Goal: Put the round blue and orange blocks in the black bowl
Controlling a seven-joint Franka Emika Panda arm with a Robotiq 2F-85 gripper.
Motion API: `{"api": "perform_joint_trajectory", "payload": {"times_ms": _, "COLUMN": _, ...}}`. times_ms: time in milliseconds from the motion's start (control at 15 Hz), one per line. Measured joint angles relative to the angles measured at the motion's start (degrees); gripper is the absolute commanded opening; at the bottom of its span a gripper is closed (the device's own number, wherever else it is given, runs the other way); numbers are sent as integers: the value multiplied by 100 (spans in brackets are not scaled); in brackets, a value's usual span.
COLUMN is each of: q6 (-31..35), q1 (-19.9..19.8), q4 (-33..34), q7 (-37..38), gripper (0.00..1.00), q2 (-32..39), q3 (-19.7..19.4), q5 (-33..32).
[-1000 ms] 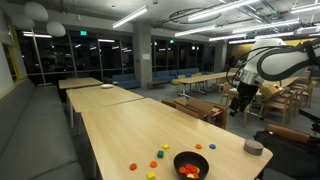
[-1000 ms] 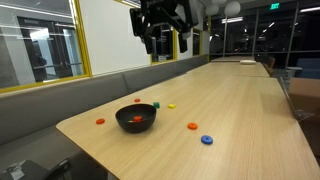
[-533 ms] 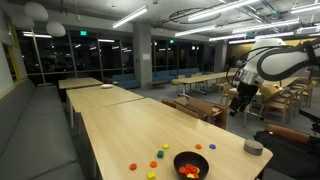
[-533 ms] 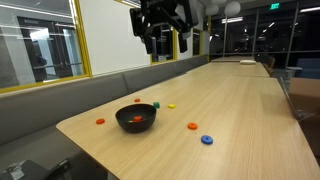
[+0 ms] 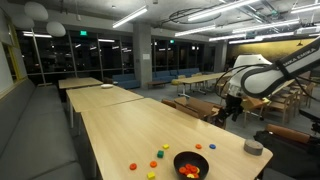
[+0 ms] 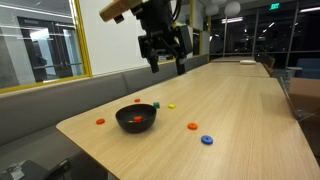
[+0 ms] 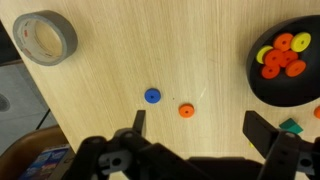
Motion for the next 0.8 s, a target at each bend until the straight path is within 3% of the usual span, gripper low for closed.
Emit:
{"api": "perform_joint_trajectory", "payload": {"times_ms": 200, "q6": 674, "q1": -222, "q4": 37, "q7": 774, "gripper": 100, "q2": 865, "q3": 245, "q5": -164}}
{"api": "perform_joint_trajectory", "payload": {"times_ms": 400, "q6": 1214, "q1": -569, "q4": 168, "q7": 1434, "gripper": 100, "q2": 1763, "q3": 254, "q5": -451}}
{"api": "perform_joint_trajectory", "payload": {"times_ms": 600, "q6": 1512, "q1": -784, "q4": 464, "q7": 1932, "gripper": 100, "q2": 2660, "q3": 58, "q5": -725}}
{"api": "perform_joint_trajectory", "payload": {"times_ms": 800, "q6": 1701, "q1": -663, "q4": 943, "q7": 2046, "gripper": 100, "q2": 3563, "q3": -275, "q5": -659}}
